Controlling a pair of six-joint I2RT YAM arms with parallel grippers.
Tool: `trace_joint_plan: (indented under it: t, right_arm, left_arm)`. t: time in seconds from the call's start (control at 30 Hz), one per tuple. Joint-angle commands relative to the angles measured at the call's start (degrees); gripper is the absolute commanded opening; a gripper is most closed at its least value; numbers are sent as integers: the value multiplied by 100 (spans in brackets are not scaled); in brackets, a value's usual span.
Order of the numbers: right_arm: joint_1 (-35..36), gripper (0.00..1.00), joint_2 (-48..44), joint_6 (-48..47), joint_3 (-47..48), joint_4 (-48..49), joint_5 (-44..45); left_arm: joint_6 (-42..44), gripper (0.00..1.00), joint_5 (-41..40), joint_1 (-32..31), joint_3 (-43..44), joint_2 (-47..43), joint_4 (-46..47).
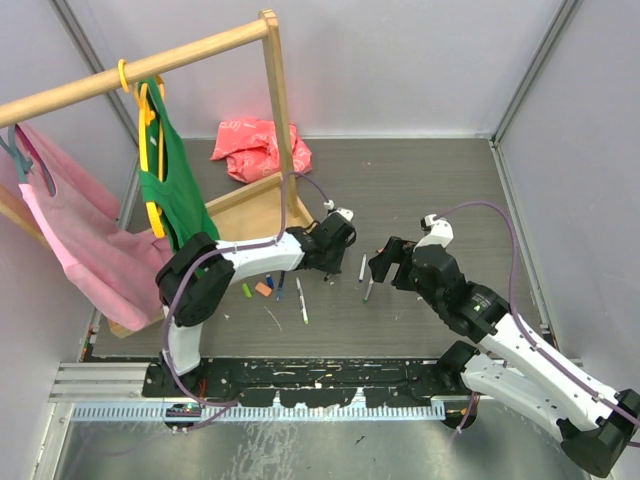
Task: Insert the pens into the pen caps
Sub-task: Place the pen at the center of the board.
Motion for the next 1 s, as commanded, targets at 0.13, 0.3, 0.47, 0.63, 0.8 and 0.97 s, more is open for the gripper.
trace_joint_plan:
  t: [0.13, 0.3, 0.47, 0.63, 0.8, 0.97]
  right_arm:
    - [-14, 90, -86, 149, 19, -11, 186]
    - [-17, 90, -52, 188, 22, -38, 219]
    - [-16, 90, -7, 219, 9, -41, 232]
    - [-17, 90, 4, 213, 8, -39, 216]
    - [-17, 90, 2, 219, -1, -33, 222]
    - [-15, 90, 53, 222, 22, -25, 232]
  left_arm:
    - [-239, 4, -371, -33, 374, 143, -18]
    - [-308, 7, -511, -59, 634, 332, -405]
    - [-381, 9, -594, -64, 645, 394, -534]
    - [-488, 10, -666, -59, 604, 444, -631]
    - [-641, 15, -712, -67, 475, 391, -631]
    - [-647, 19, -682, -84, 433, 414, -630]
